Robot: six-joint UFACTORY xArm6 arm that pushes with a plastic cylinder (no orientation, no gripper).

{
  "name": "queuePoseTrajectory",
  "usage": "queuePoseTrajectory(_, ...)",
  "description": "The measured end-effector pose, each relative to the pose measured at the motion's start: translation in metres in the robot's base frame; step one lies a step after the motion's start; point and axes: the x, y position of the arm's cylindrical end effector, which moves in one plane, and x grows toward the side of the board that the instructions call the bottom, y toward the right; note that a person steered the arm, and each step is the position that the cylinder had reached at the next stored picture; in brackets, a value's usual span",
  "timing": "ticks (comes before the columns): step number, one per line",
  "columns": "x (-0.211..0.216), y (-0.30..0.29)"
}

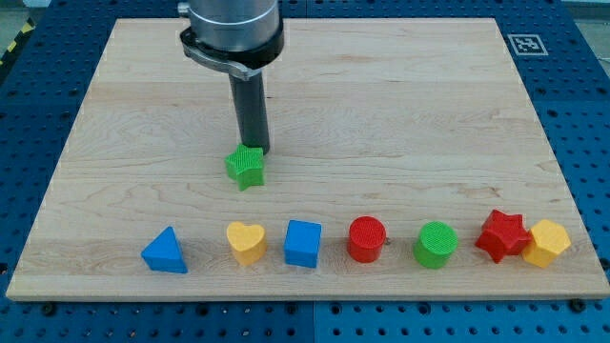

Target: Move the green star closer to the blue triangle

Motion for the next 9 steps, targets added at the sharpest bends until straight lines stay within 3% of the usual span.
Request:
queuePoseTrajectory(2,0.026,0.035)
queuePoseTrajectory(5,0.021,-0.047)
queuePoseTrajectory(9,-0.007,-0.075)
